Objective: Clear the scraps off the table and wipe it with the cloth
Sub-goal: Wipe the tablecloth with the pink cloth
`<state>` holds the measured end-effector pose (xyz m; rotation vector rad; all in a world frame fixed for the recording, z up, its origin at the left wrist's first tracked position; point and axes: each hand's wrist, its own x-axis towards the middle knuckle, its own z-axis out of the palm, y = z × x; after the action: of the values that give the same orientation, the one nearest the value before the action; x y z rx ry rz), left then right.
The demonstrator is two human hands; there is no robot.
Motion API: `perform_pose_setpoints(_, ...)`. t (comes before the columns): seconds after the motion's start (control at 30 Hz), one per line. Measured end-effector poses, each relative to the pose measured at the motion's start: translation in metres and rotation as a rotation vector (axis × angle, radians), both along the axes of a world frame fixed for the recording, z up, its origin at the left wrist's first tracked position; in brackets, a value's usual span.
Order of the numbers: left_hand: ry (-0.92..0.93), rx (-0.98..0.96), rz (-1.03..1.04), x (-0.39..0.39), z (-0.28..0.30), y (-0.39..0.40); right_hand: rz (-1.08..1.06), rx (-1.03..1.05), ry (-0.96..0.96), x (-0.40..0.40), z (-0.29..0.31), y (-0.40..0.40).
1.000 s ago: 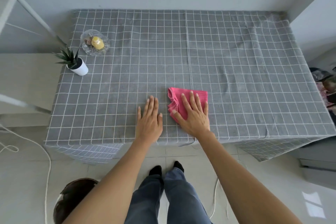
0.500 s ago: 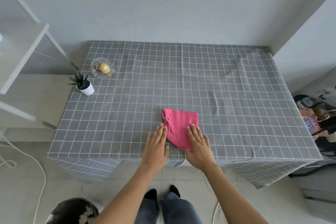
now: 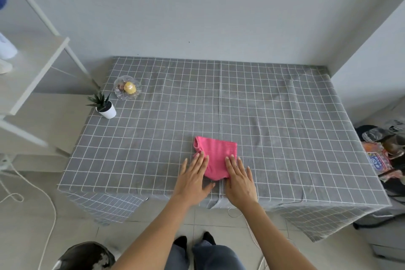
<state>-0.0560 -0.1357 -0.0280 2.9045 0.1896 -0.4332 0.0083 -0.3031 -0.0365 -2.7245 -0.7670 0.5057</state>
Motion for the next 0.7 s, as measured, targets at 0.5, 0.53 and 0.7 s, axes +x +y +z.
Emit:
perform_pose_setpoints(0.5,-0.031,0.112,0.095,0.019,0.030,-0.004,-0.027,-0.015,-0.021,0.012,0.033,-0.003)
perform_pose_setpoints(0.53,-0.034,0.124,0.081,0.017,0.032,-0.004,-0.032,-0.020,-0.022,0.010,0.037,-0.003)
perform_pose_setpoints(0.7,-0.103,0.146,0.035,0.030,0.054,-0.005,-0.101,-0.012,-0.037,0.018,0.060,-0.006)
